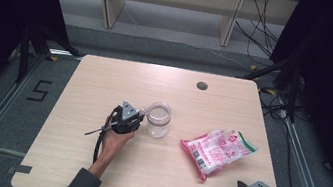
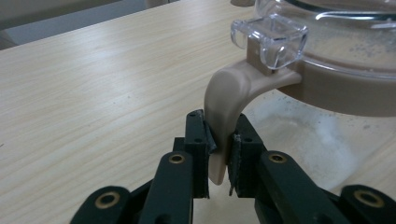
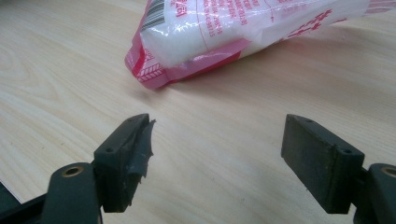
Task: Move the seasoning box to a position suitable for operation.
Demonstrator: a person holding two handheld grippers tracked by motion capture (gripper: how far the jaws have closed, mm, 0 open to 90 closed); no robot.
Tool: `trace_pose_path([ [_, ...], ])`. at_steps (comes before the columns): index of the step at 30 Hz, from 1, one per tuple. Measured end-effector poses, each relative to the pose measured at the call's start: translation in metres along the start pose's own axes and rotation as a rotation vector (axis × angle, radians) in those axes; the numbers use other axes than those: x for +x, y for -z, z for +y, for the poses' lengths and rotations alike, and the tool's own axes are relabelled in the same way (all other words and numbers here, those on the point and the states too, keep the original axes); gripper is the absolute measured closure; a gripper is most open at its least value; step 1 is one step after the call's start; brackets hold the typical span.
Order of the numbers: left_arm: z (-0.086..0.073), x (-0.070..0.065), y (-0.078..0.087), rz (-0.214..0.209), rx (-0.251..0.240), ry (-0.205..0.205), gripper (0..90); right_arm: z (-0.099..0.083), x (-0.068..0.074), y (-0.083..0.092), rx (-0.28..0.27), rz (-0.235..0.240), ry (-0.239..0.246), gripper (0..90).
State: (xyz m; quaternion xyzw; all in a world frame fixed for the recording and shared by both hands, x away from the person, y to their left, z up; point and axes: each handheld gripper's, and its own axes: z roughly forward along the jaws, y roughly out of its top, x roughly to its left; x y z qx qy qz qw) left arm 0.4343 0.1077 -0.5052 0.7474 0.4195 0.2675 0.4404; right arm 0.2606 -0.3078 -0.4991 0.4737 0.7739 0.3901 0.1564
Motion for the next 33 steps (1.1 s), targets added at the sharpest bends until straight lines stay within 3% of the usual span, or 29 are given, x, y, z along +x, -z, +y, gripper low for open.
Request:
trace_pose_path([
  [1,0.000,-0.001,0.001,-0.003,0.003,-0.007,79.6,0.000,-0.003,-0.002,-0.021,0.003,0.037,25.2],
  [3,-0.001,-0.004,0.002,-0.020,-0.004,-0.013,79.6,0.000,-0.004,-0.002,-0.024,0.004,0.044,25.2],
  [7,-0.002,-0.009,0.003,-0.039,-0.005,-0.025,79.9,0.000,-0.004,-0.001,-0.033,0.006,0.051,25.2],
  [10,-0.003,-0.013,0.002,-0.061,-0.022,-0.013,79.9,0.000,-0.002,0.000,-0.020,-0.002,0.001,25.2],
  [11,-0.003,-0.013,0.003,-0.064,-0.016,-0.019,79.8,0.000,-0.005,0.000,-0.030,-0.005,0.026,25.2],
  [16,-0.004,-0.015,0.006,-0.078,-0.013,-0.027,79.2,0.000,-0.008,0.000,-0.042,0.000,0.045,25.2],
  [19,-0.004,-0.016,0.007,-0.086,-0.010,-0.034,79.1,-0.001,-0.008,0.001,-0.040,-0.006,0.039,25.2],
  [20,-0.004,-0.016,0.008,-0.087,-0.011,-0.031,79.1,-0.002,-0.005,0.003,-0.025,0.000,-0.009,25.2],
  [21,-0.005,-0.017,0.009,-0.086,-0.009,-0.035,79.0,-0.002,-0.008,0.003,-0.037,-0.007,0.020,25.2],
  [22,-0.005,-0.017,0.009,-0.088,-0.011,-0.036,79.0,-0.002,-0.008,0.003,-0.036,-0.002,0.009,25.2],
  [24,-0.005,-0.018,0.010,-0.099,-0.012,-0.035,78.9,-0.002,-0.009,0.002,-0.040,-0.005,0.029,25.2],
  [26,-0.006,-0.018,0.010,-0.103,-0.009,-0.034,78.8,-0.003,-0.007,0.004,-0.028,-0.006,-0.006,25.2],
  [28,-0.007,-0.020,0.011,-0.109,-0.017,-0.026,78.3,-0.003,-0.008,0.004,-0.032,-0.004,0.006,25.2],
  [29,-0.007,-0.019,0.011,-0.115,-0.015,-0.029,77.9,-0.003,-0.005,0.005,-0.022,-0.005,-0.024,25.2],
  [30,-0.007,-0.019,0.011,-0.129,-0.019,-0.003,76.9,-0.003,-0.008,0.003,-0.033,-0.013,0.014,25.2],
  [31,-0.008,-0.017,0.011,-0.150,-0.008,0.018,72.4,-0.003,-0.005,0.004,-0.023,-0.008,-0.020,25.2],
  [32,-0.008,-0.017,0.012,-0.155,0.005,0.020,66.1,-0.003,-0.009,0.003,-0.035,-0.011,0.026,25.2],
  [33,-0.008,-0.018,0.015,-0.143,0.012,-0.003,61.7,-0.002,-0.009,0.002,-0.036,-0.002,0.024,25.2],
])
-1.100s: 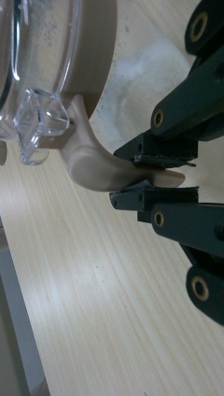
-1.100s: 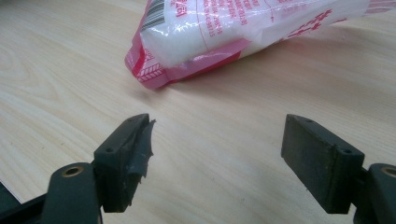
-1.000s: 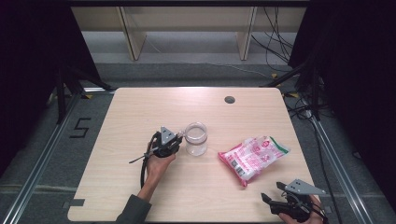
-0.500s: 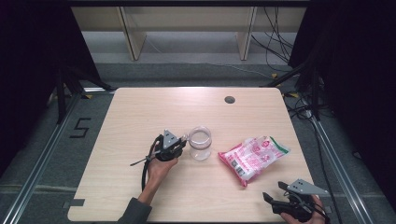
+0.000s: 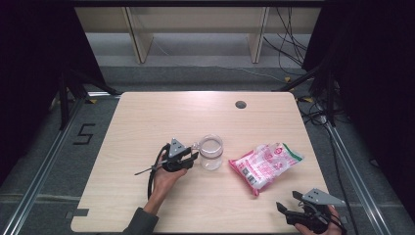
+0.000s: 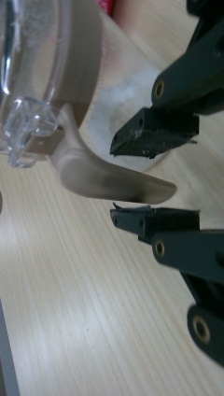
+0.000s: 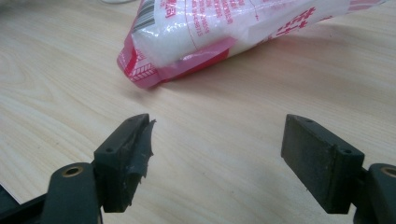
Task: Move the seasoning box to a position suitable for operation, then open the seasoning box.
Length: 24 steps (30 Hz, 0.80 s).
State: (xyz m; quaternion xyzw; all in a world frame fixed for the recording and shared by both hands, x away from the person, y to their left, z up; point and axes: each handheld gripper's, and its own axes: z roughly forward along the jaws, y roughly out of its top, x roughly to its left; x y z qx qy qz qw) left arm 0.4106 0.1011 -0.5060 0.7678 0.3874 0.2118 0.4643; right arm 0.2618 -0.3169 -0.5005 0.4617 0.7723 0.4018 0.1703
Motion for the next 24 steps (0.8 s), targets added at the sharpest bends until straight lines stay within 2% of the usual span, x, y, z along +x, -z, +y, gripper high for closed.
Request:
trace_pose_path([
  [1,0.000,-0.001,0.004,0.021,0.007,-0.026,58.0,0.000,0.000,0.000,-0.003,-0.004,0.003,25.2],
  [2,0.000,-0.001,0.004,0.021,0.007,-0.026,53.5,0.001,0.001,0.002,-0.003,0.001,-0.011,25.2],
  [3,0.000,-0.002,0.007,0.036,0.019,-0.040,49.9,0.000,0.004,0.003,0.004,0.000,-0.044,25.2],
  [4,0.000,-0.002,0.013,0.013,0.023,-0.025,48.7,0.001,0.000,0.003,-0.011,-0.003,0.001,25.3],
  [5,0.001,-0.002,0.016,0.008,0.013,-0.012,47.1,0.001,-0.001,0.003,-0.023,-0.011,0.014,25.3],
  [6,0.001,-0.002,0.016,0.008,0.013,-0.012,45.1,0.001,-0.001,0.003,-0.023,-0.011,0.014,25.3],
  [7,0.003,-0.002,0.021,0.005,0.006,0.009,45.1,0.000,-0.001,0.003,-0.024,-0.011,0.014,25.3],
  [8,0.004,-0.002,0.023,-0.003,0.013,0.020,41.1,0.000,0.000,0.003,-0.008,0.004,-0.011,25.3],
  [9,0.007,-0.003,0.026,-0.022,0.018,0.029,38.0,0.000,0.001,0.004,0.001,-0.003,-0.041,25.3],
  [11,0.008,-0.004,0.029,-0.019,0.017,0.018,37.2,0.000,0.001,0.004,0.008,-0.001,-0.039,25.3],
  [12,0.012,-0.005,0.034,-0.024,0.003,0.025,35.9,0.000,-0.003,0.004,-0.014,-0.016,0.013,25.3],
  [14,0.014,-0.005,0.037,-0.028,0.001,0.031,35.1,0.000,-0.003,0.004,-0.014,-0.016,0.014,25.3],
  [15,0.017,-0.005,0.039,-0.032,-0.003,0.037,34.0,0.001,0.001,0.004,0.010,-0.009,-0.030,25.4],
  [16,0.019,-0.006,0.042,-0.046,-0.017,0.047,34.2,0.000,0.002,0.004,0.014,-0.010,-0.045,25.3],
  [18,0.022,-0.007,0.044,-0.062,-0.023,0.047,35.0,0.000,0.000,0.004,-0.005,-0.006,-0.014,25.4],
  [21,0.026,-0.008,0.048,-0.069,-0.043,0.028,40.2,-0.001,-0.001,0.005,-0.006,-0.002,-0.005,25.3],
  [23,0.027,-0.008,0.049,-0.071,-0.052,0.016,52.4,-0.001,-0.002,0.004,-0.008,-0.003,-0.009,25.3],
  [24,0.027,-0.008,0.050,-0.090,-0.076,0.002,59.9,-0.001,-0.002,0.004,-0.012,0.002,0.000,25.3],
])
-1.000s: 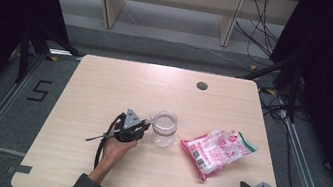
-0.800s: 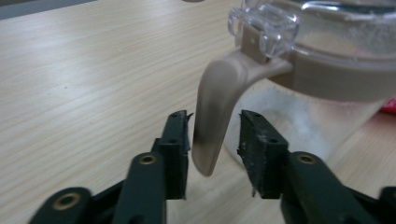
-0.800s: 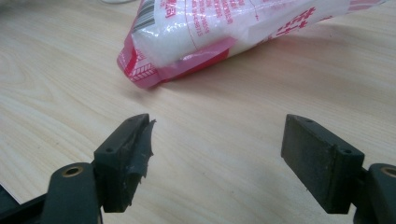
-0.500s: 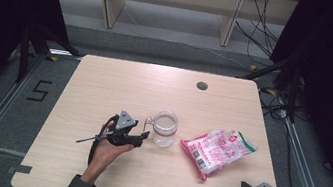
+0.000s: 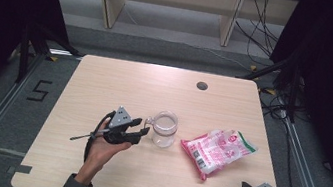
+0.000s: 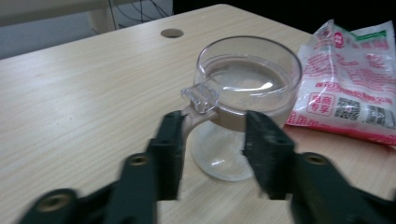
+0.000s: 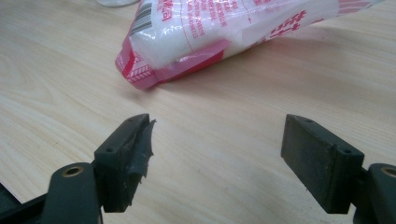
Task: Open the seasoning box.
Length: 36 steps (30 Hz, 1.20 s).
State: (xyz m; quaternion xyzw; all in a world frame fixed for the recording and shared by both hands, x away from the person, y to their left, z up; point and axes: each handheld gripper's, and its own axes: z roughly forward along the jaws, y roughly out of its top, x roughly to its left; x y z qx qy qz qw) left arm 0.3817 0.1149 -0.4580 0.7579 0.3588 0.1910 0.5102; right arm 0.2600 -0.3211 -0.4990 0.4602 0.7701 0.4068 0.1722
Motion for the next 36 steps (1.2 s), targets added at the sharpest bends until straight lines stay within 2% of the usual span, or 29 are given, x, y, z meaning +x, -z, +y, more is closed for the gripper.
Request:
trace_pose_path([
  [1,0.000,0.000,0.000,0.000,0.000,0.000,67.9,0.000,0.000,0.000,0.000,0.000,0.000,25.3],
  [2,0.001,-0.001,0.002,0.002,-0.008,-0.028,73.0,0.000,0.001,0.000,-0.001,0.000,0.005,25.3],
  [3,0.001,-0.001,0.004,0.009,-0.013,-0.039,78.0,0.000,0.004,0.001,0.010,-0.017,-0.027,25.3],
  [4,0.001,-0.001,0.004,0.009,-0.013,-0.039,82.8,0.000,0.004,0.001,0.010,-0.017,-0.027,25.3],
  [5,0.003,0.000,0.004,0.017,-0.027,-0.052,85.9,0.000,0.006,0.001,0.020,-0.015,-0.049,25.3],
  [6,0.004,0.000,0.004,0.015,-0.038,-0.051,87.7,0.000,0.007,0.001,0.019,-0.012,-0.049,25.3],
  [7,0.005,0.000,0.005,0.015,-0.039,-0.052,89.3,0.000,0.003,-0.001,0.000,-0.015,0.002,25.3],
  [9,0.007,0.000,0.005,0.019,-0.045,-0.064,89.5,0.001,0.003,0.000,0.001,-0.007,0.011,25.3],
  [13,0.011,0.003,0.003,0.015,-0.055,-0.064,89.6,0.001,0.004,-0.001,-0.009,0.000,0.015,25.3],
  [14,0.012,0.006,0.001,0.015,-0.057,-0.046,89.6,0.001,0.009,0.000,0.014,-0.008,-0.041,25.3],
  [15,0.012,0.008,-0.002,0.012,-0.061,-0.027,89.7,0.001,0.005,-0.002,0.003,-0.004,0.005,25.3],
  [16,0.012,0.008,-0.002,0.012,-0.061,-0.027,89.6,0.001,0.005,-0.002,0.006,-0.005,0.002,25.3],
  [17,0.013,0.011,-0.006,0.009,-0.060,-0.022,89.6,0.001,0.008,-0.002,0.014,-0.010,-0.024,25.3],
  [18,0.013,0.011,-0.006,0.009,-0.060,-0.022,89.6,0.001,0.004,-0.003,-0.004,-0.019,0.031,25.3],
  [19,0.012,0.012,-0.008,0.006,-0.063,-0.015,89.6,0.001,0.004,-0.003,-0.004,-0.019,0.031,25.3],
  [20,0.012,0.013,-0.011,0.003,-0.056,-0.004,89.6,0.001,0.009,-0.002,0.014,-0.009,-0.019,25.3],
  [21,0.011,0.014,-0.013,0.006,-0.051,-0.015,89.6,0.001,0.006,-0.003,0.005,-0.015,0.012,25.3],
  [22,0.011,0.016,-0.016,0.005,-0.054,-0.004,89.6,0.001,0.009,-0.003,0.016,-0.009,-0.022,25.3],
  [23,0.011,0.017,-0.017,0.008,-0.063,-0.004,89.5,0.002,0.007,-0.004,0.005,-0.006,0.012,25.3],
  [24,0.011,0.017,-0.018,0.015,-0.067,0.000,89.6,0.002,0.007,-0.003,0.006,-0.002,0.008,25.3],
  [25,0.012,0.017,-0.018,0.013,-0.063,-0.002,89.6,0.002,0.011,-0.002,0.012,-0.009,-0.022,25.3],
  [26,0.013,0.017,-0.019,0.006,-0.063,0.010,89.5,0.003,0.008,-0.003,-0.004,0.000,0.015,25.4],
  [27,0.014,0.016,-0.019,0.016,-0.064,0.009,89.6,0.003,0.010,-0.003,0.011,-0.008,-0.003,25.3],
  [28,0.015,0.016,-0.019,0.013,-0.067,0.020,89.5,0.003,0.008,-0.003,0.001,-0.010,0.020,25.3],
  [31,0.017,0.015,-0.019,0.015,-0.062,0.015,89.6,0.003,0.010,-0.003,0.000,-0.009,0.005,25.4],
  [32,0.018,0.015,-0.019,0.016,-0.064,0.016,89.6,0.003,0.011,-0.003,0.005,-0.003,-0.014,25.3],
  [33,0.018,0.014,-0.020,0.020,-0.067,0.028,89.6,0.003,0.011,-0.004,0.004,-0.006,-0.008,25.4],
  [36,0.017,0.015,-0.022,0.012,-0.056,0.014,89.6,0.004,0.012,-0.003,0.004,-0.001,-0.019,25.4],
])
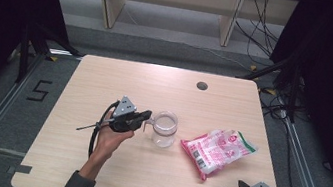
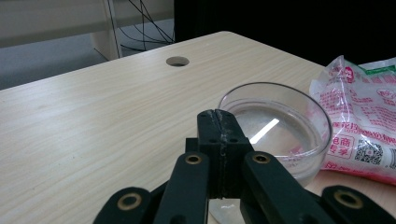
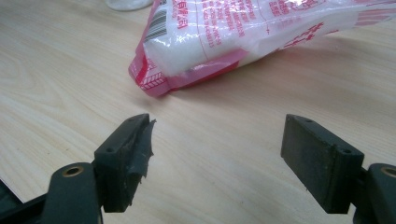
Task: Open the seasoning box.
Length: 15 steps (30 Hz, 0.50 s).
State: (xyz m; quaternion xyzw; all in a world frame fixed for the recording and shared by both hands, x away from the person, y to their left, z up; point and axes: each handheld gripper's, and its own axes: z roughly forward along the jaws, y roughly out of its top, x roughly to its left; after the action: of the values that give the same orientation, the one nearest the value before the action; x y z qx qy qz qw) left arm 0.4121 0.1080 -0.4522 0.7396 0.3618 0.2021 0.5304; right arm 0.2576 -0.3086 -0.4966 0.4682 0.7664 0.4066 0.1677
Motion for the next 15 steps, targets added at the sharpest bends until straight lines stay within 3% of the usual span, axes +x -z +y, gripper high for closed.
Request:
trace_pose_path([
  [2,-0.001,0.001,-0.001,-0.001,-0.005,0.003,89.5,0.000,0.000,0.000,-0.008,0.002,0.010,25.6],
  [3,-0.001,0.000,-0.001,0.003,-0.003,0.007,89.5,0.001,-0.003,-0.001,-0.021,0.005,0.041,26.0],
  [4,-0.001,0.000,-0.001,0.005,-0.001,0.000,89.5,0.001,0.000,0.000,-0.017,0.007,0.018,26.4],
  [6,-0.001,0.001,-0.001,0.003,-0.002,-0.018,89.4,0.003,-0.002,-0.002,-0.045,0.009,0.061,27.3],
  [9,-0.001,0.000,-0.001,0.014,-0.005,-0.003,89.2,0.005,0.004,-0.001,-0.049,0.014,0.037,28.3],
  [10,-0.001,0.000,-0.001,0.014,-0.005,-0.003,89.1,0.007,0.002,-0.001,-0.067,0.021,0.066,28.3],
  [12,-0.002,0.001,-0.002,0.004,-0.009,0.006,88.9,0.010,0.007,-0.002,-0.082,0.024,0.047,27.6],
  [15,-0.001,0.000,-0.002,0.005,-0.005,-0.005,88.9,0.017,0.011,-0.005,-0.121,0.033,0.085,26.5],
])
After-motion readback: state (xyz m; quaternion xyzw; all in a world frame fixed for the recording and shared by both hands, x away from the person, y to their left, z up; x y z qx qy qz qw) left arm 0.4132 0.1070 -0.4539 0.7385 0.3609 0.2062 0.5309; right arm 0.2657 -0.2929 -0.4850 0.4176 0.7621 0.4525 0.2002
